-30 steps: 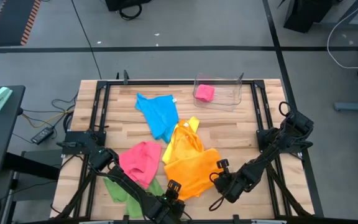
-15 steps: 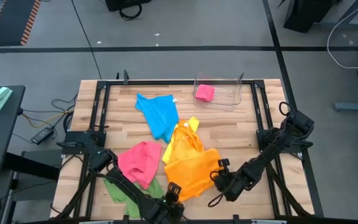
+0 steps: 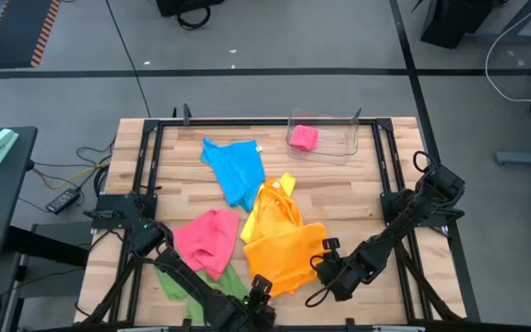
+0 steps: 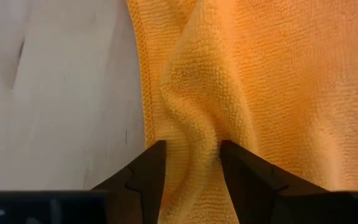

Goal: Fold microfiber towels
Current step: Fold the right orange microfiber cloth

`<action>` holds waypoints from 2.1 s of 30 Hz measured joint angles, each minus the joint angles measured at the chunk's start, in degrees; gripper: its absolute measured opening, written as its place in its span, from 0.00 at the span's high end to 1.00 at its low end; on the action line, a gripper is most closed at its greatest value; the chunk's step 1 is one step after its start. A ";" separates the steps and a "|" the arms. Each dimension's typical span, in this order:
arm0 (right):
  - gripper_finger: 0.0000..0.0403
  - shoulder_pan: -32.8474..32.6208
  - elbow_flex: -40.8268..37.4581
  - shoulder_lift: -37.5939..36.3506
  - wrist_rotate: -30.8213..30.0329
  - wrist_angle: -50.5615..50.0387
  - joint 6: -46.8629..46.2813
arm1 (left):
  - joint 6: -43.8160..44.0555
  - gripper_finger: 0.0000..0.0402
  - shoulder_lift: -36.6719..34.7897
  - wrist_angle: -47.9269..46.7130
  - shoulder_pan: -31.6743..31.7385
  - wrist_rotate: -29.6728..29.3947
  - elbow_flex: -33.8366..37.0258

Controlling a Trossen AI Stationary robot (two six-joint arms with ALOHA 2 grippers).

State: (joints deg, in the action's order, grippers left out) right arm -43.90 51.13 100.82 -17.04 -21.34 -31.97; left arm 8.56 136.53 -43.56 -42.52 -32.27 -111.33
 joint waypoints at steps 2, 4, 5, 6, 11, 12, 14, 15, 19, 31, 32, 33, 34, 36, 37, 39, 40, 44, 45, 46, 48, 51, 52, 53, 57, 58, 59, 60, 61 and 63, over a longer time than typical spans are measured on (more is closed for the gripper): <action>0.59 -0.04 0.02 0.00 -0.02 -0.07 0.02 | -0.22 0.65 -0.01 0.01 0.18 -0.01 0.15; 0.60 -0.04 0.04 0.00 -0.02 -0.07 0.02 | -0.23 0.70 0.05 -0.89 0.36 0.03 0.22; 0.60 -0.04 0.04 0.00 -0.03 -0.07 0.02 | -0.20 0.72 0.13 -1.42 0.45 0.10 0.22; 0.60 -0.04 0.07 0.00 -0.04 -0.07 0.02 | -0.22 0.76 0.20 -1.93 0.54 0.27 0.22; 0.60 -0.04 0.09 0.00 -0.22 -0.07 -0.02 | 0.12 0.96 0.26 -3.12 0.74 2.07 0.24; 0.60 -0.04 0.09 0.00 -0.22 -0.07 -0.04 | -0.06 0.97 0.28 -3.20 0.74 2.01 0.24; 0.60 -0.04 0.10 0.00 -0.22 -0.17 -0.09 | -0.55 0.97 0.18 -3.35 0.72 1.13 0.24; 0.60 -0.04 0.14 -0.01 -0.09 -0.26 -0.10 | -0.66 0.97 0.09 -3.34 0.64 0.78 0.24; 0.60 -0.07 2.04 -0.03 1.51 -3.34 -1.24 | -0.31 0.98 -0.04 -6.55 0.50 0.59 -1.07; 0.60 -0.15 5.77 -0.11 2.16 -8.33 -1.93 | 1.58 0.96 -0.44 -9.00 0.30 6.88 -0.73; 0.60 -0.15 5.77 -0.11 2.16 -8.31 -1.99 | 1.63 0.97 -0.44 -9.06 0.27 7.07 -0.63; 0.60 -0.15 5.77 -0.11 2.32 -8.32 -1.99 | 1.65 0.97 -0.44 -8.94 0.20 7.06 -0.63; 0.60 -0.15 5.77 -0.11 2.59 -8.40 -1.99 | 1.63 0.98 -0.44 -8.46 0.20 7.08 -0.63; 0.60 -0.15 5.77 -0.11 2.62 -8.41 -1.93 | 1.55 0.98 -0.44 -7.47 0.20 7.42 -0.63; 0.60 -0.15 5.77 -0.11 2.60 -8.41 -1.92 | 1.50 0.98 -0.44 -7.48 0.27 7.93 -0.63; 0.60 -0.11 5.77 -0.11 2.60 -8.39 -1.92 | 1.50 0.96 -0.44 -7.39 0.52 8.67 -0.63; 0.60 -0.11 5.77 -0.11 2.60 -8.39 -1.92 | 1.50 0.95 -0.44 -7.38 0.58 9.12 -0.63; 0.60 -0.11 5.77 -0.11 2.55 -8.33 -1.92 | 0.68 0.93 -0.44 -7.38 0.63 10.36 -0.63; 0.60 -0.11 5.77 -0.11 2.45 -8.29 -1.90 | -0.47 0.94 -0.44 -7.37 0.61 10.36 -0.63; 0.60 -0.11 5.77 -0.11 2.24 -8.27 -1.90 | -2.19 0.93 -0.44 -7.36 0.55 10.42 -0.63; 0.60 -0.05 5.77 -0.11 1.79 -8.04 -1.90 | -5.89 0.92 -0.44 -7.45 0.13 10.49 -0.63; 0.60 0.02 5.77 -0.11 1.25 -7.11 -1.90 | -8.82 0.84 -0.44 -7.63 -0.20 10.09 -0.63; 0.60 0.02 5.77 -0.11 1.25 -6.75 -1.90 | -8.99 0.81 -0.44 -7.95 -0.24 9.86 -0.63; 0.60 0.00 5.77 -0.11 1.25 -6.44 -1.90 | -9.06 0.77 -0.44 -8.37 -0.25 9.82 -0.63; 0.60 0.02 5.77 -0.13 1.25 -5.92 -1.54 | -10.95 0.64 -0.44 -10.00 0.06 9.44 -0.63; 0.60 0.02 5.77 -0.13 1.21 -5.92 -1.34 | -11.93 0.62 -0.44 -9.73 0.10 8.83 -0.43; 0.60 0.02 5.77 -0.13 1.16 -5.90 -1.25 | -12.49 0.60 -0.44 -9.18 0.16 8.00 0.00; 0.60 0.00 5.77 -0.13 0.90 -5.83 -1.23 | -13.18 0.59 -0.44 -9.04 0.26 7.27 0.41; 0.60 0.00 5.77 -0.13 0.62 -5.65 -1.21 | -13.76 0.58 -0.47 -8.84 0.27 6.93 0.81; 0.60 0.02 5.77 -0.15 0.36 -5.28 -1.22 | -14.15 0.58 -0.75 -7.56 0.19 6.31 2.42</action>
State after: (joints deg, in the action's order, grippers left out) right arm -43.88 56.90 100.66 -16.68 -26.62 -33.19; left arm -5.58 135.78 -51.12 -42.33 -25.96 -108.91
